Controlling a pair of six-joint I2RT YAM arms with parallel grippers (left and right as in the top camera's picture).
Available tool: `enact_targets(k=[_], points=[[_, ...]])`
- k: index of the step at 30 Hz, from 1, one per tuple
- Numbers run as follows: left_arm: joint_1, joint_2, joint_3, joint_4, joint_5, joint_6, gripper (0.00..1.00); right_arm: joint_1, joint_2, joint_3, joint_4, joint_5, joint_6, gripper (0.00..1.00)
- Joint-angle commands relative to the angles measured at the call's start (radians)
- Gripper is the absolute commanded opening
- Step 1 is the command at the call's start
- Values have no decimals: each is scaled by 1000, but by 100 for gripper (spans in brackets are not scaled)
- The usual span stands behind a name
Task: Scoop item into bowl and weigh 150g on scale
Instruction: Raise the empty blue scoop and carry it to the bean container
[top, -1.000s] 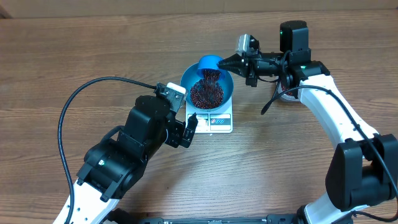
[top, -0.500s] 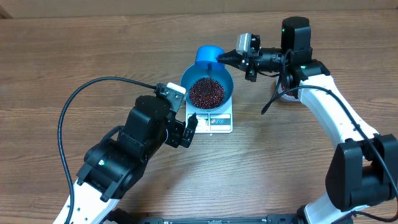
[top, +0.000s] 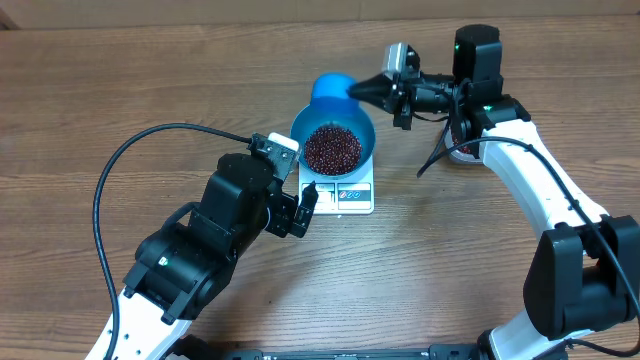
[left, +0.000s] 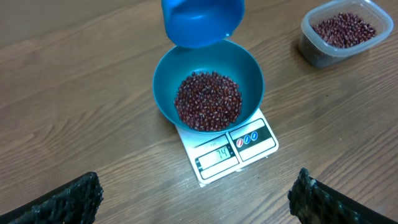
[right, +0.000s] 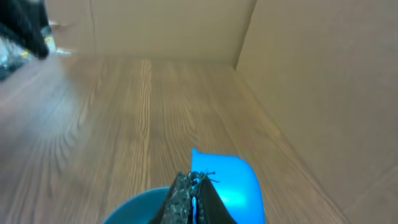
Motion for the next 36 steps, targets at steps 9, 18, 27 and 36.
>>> enact_targets(k=[9, 18, 27, 36], points=[[5, -3, 4, 4, 9, -10, 99, -7, -35, 11, 413, 55, 855, 4], [5, -3, 4, 4, 8, -10, 100, -134, -35, 11, 397, 273, 1128, 4], [5, -3, 4, 4, 9, -10, 99, -359, -35, 11, 236, 171, 1059, 4], [5, -3, 4, 4, 9, -10, 99, -521, -35, 11, 37, 166, 881, 4]])
